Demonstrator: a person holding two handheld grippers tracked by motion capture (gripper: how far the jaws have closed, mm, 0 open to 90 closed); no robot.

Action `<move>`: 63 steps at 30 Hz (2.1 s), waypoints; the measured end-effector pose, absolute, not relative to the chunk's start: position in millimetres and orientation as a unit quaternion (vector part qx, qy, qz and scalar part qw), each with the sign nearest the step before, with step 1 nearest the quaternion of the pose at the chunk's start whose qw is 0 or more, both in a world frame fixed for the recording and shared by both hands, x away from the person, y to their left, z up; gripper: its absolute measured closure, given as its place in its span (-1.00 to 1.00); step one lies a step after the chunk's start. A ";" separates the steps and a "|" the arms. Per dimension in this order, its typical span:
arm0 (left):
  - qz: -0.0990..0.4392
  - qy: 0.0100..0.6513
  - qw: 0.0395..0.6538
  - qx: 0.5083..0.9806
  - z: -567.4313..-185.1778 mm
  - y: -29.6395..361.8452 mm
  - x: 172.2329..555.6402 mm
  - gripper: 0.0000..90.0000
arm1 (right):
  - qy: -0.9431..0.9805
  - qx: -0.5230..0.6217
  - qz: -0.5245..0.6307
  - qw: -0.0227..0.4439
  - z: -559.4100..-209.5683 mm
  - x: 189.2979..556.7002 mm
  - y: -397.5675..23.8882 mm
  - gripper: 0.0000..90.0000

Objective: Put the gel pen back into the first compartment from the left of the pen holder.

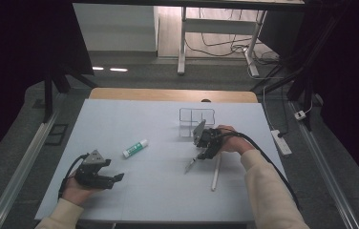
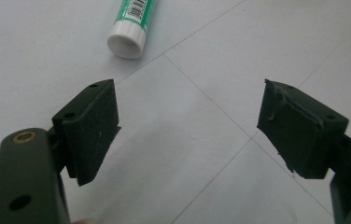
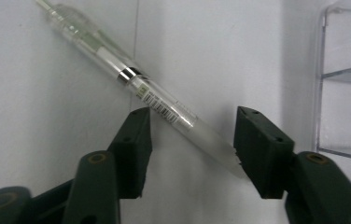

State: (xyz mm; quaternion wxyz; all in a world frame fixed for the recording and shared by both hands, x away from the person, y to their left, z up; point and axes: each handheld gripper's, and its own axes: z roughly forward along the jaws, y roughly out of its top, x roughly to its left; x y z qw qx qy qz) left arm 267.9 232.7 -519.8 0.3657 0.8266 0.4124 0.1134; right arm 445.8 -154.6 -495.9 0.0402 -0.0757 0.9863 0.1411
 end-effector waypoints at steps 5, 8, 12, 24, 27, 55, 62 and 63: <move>0.114 0.413 0.365 0.827 -519.8 232.5 267.8 -0.55 | 0.986 -0.086 0.140 0.039 -495.1 443.8 -155.9 0.39; 0.114 0.413 0.365 0.827 -519.9 232.5 267.9 -0.56 | 0.986 -0.093 0.138 0.033 -495.2 443.6 -155.8 0.52; 0.114 0.412 0.365 0.827 -519.9 232.5 268.0 -0.55 | 0.985 -0.098 0.137 0.022 -495.6 442.6 -155.7 0.64; 0.114 0.413 0.366 0.826 -519.3 232.7 267.8 -0.56 | 0.980 -0.119 0.155 0.039 -490.9 434.8 -155.7 0.75; 0.114 0.413 0.366 0.826 -519.2 232.6 267.6 -0.55 | 0.977 -0.113 0.176 0.046 -483.9 431.5 -155.5 0.75; 0.121 0.414 0.367 0.824 -517.1 231.9 267.2 -0.55 | 0.940 0.114 0.312 0.078 -462.1 384.5 -189.9 0.75; 0.127 0.412 0.368 0.824 -515.9 230.7 267.2 -0.55 | 0.931 0.139 0.329 0.079 -461.2 374.7 -196.8 0.75; 0.129 0.411 0.369 0.824 -515.6 230.1 267.0 -0.55 | 0.930 0.141 0.330 0.080 -461.7 373.2 -197.1 0.75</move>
